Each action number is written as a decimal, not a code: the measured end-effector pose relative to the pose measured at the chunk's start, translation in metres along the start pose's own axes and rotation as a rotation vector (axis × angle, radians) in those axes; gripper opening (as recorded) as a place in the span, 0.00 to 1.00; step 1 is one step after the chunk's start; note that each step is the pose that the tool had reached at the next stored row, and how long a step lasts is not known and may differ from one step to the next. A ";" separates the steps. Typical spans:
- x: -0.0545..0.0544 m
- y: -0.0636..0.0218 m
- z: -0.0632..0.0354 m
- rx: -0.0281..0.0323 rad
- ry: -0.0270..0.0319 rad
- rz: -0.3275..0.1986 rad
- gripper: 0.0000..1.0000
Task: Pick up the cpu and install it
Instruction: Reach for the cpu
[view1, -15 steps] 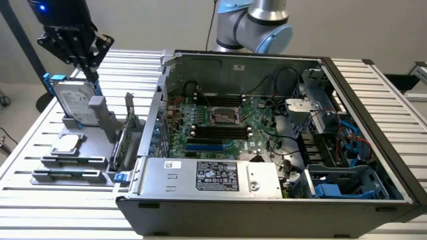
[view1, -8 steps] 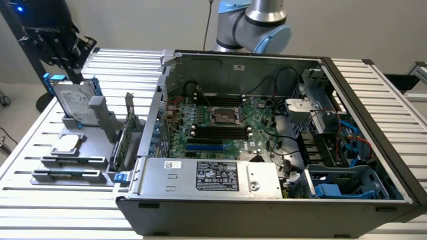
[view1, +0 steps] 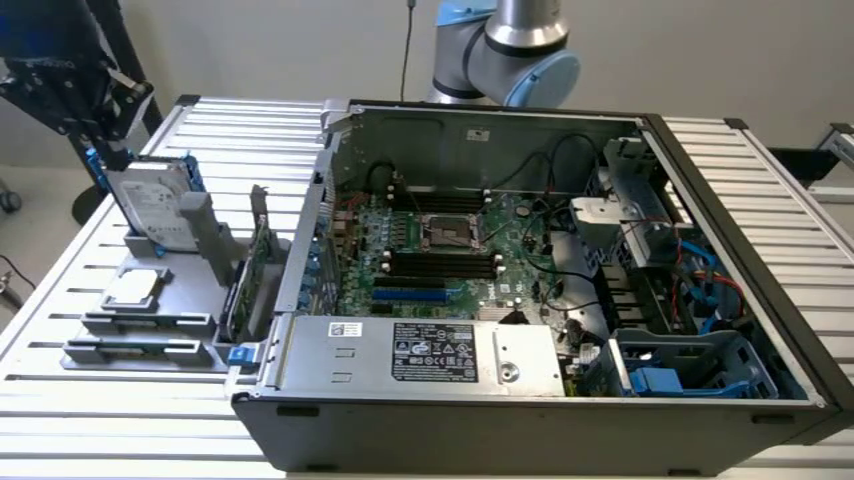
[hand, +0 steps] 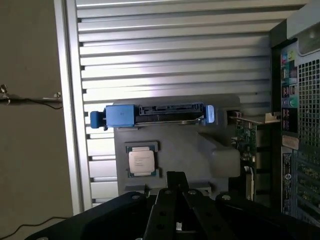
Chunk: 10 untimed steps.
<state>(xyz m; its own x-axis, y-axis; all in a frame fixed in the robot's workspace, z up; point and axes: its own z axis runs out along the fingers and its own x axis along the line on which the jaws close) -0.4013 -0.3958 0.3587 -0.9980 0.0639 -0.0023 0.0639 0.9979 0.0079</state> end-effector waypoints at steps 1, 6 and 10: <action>0.004 -0.0003 0.0005 0.0017 0.0001 0.000 0.11; 0.027 -0.0017 0.0028 0.0093 0.0017 0.000 0.11; 0.030 -0.0019 0.0029 0.0096 0.0024 0.000 0.11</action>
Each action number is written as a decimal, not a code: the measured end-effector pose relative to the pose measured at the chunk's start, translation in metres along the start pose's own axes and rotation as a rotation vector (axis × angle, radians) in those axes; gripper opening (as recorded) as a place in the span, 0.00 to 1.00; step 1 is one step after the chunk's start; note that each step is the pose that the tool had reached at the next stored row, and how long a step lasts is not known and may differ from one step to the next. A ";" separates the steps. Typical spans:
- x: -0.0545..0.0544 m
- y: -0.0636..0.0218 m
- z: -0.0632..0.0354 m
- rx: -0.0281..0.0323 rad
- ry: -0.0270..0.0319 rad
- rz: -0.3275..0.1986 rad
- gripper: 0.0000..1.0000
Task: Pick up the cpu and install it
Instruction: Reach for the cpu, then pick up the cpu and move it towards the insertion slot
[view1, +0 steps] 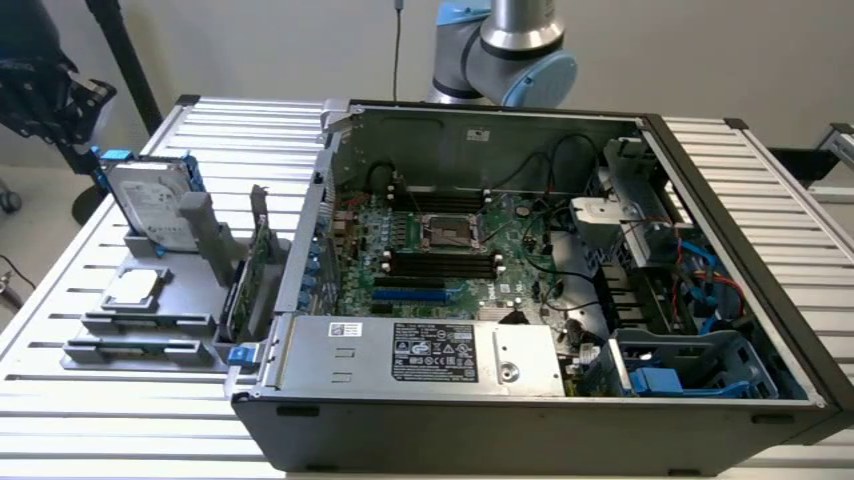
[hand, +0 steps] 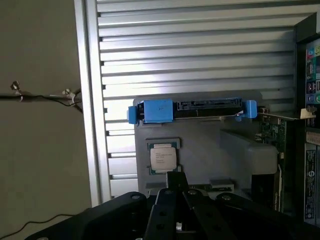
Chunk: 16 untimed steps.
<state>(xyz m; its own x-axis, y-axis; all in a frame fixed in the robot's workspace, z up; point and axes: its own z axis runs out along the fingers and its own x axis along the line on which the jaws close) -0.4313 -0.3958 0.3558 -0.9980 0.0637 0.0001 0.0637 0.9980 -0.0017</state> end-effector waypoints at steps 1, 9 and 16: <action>0.000 0.0000 0.0000 0.0000 0.0000 0.000 0.11; 0.000 0.0000 0.0000 0.0000 0.0001 0.000 0.11; 0.000 0.0000 0.0000 0.0000 0.0000 0.000 0.17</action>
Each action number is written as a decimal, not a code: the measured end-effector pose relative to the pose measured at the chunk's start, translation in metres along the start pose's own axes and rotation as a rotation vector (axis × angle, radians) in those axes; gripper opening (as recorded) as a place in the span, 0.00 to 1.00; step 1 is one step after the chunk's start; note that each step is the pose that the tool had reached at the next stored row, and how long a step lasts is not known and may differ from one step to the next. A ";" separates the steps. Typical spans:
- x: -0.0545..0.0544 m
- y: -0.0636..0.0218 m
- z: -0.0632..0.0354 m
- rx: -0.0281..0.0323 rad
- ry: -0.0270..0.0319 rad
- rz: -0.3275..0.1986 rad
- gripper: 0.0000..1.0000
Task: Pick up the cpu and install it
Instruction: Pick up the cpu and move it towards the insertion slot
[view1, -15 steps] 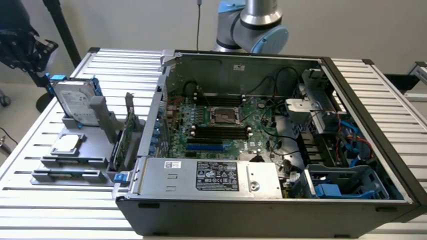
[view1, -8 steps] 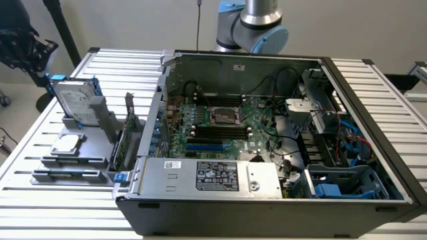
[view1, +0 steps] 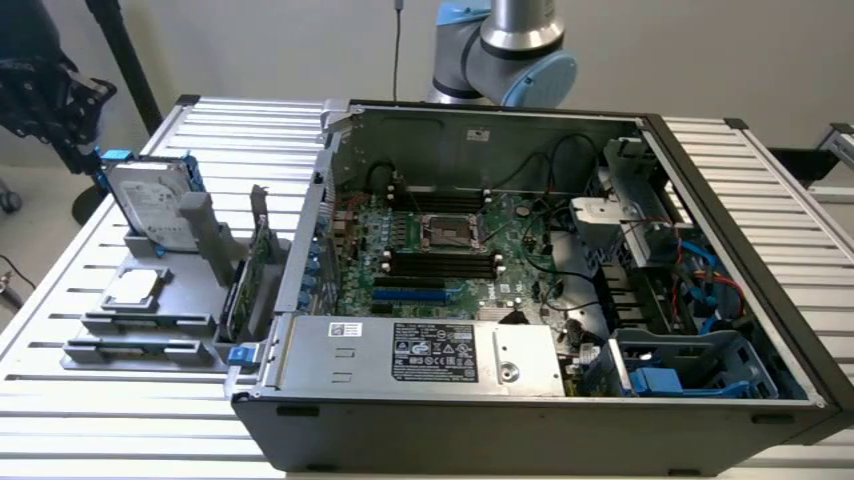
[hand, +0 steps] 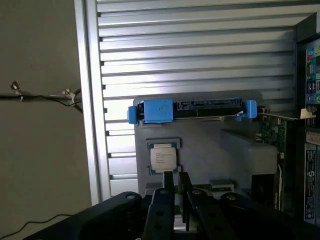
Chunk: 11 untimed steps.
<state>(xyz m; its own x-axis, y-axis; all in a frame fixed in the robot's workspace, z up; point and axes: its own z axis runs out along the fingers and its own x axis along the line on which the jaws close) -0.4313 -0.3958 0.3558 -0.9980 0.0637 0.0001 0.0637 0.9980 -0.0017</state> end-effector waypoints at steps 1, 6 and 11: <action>0.000 0.0000 0.0000 0.0000 0.0000 0.000 0.24; 0.000 0.0000 0.0001 0.0000 0.0001 0.000 0.47; 0.001 -0.0030 0.0068 0.0002 0.0003 -0.001 0.65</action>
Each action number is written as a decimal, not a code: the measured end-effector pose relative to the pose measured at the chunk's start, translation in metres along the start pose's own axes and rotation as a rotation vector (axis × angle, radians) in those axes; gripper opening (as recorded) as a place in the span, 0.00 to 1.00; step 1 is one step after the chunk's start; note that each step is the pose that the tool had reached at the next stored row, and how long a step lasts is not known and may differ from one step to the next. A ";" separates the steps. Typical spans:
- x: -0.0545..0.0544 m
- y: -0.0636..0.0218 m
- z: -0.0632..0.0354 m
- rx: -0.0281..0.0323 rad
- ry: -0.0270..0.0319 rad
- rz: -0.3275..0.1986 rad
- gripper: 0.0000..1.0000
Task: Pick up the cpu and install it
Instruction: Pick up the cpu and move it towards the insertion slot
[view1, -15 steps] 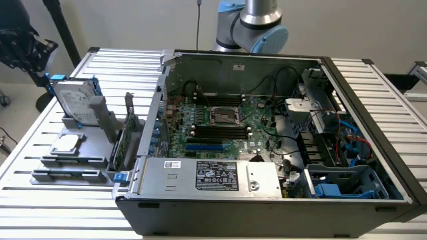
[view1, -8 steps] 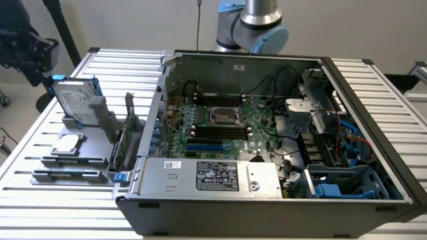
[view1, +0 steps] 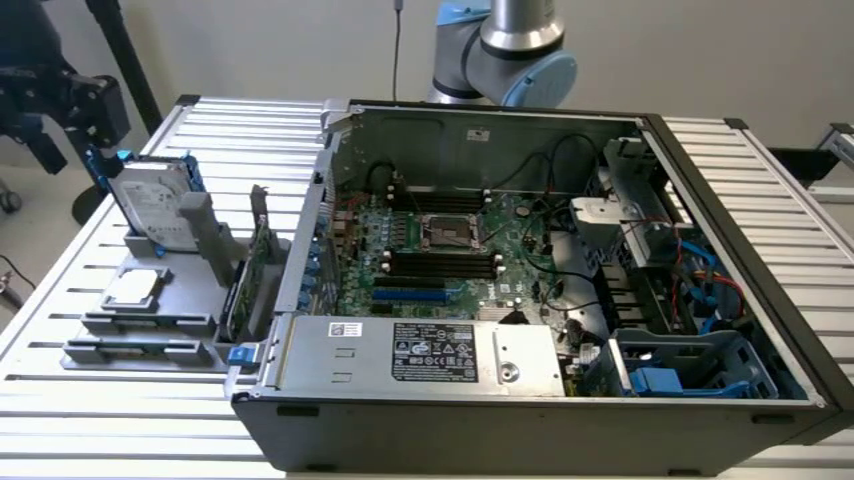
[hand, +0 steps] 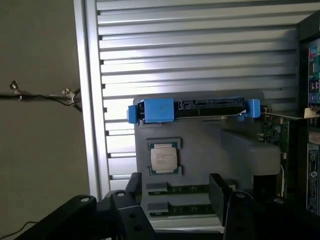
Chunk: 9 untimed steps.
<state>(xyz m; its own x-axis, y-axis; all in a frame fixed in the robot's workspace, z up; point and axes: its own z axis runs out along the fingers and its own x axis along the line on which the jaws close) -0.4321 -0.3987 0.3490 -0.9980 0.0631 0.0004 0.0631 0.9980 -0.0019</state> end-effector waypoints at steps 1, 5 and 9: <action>0.000 -0.0023 0.0019 -0.0001 0.0000 0.000 0.65; -0.001 -0.0125 0.0093 -0.0002 0.0006 -0.002 0.65; -0.001 -0.0203 0.0166 -0.0005 0.0004 -0.006 0.65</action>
<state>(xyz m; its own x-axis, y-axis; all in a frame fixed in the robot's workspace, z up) -0.4320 -0.4191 0.3324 -0.9984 0.0572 0.0008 0.0572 0.9984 -0.0014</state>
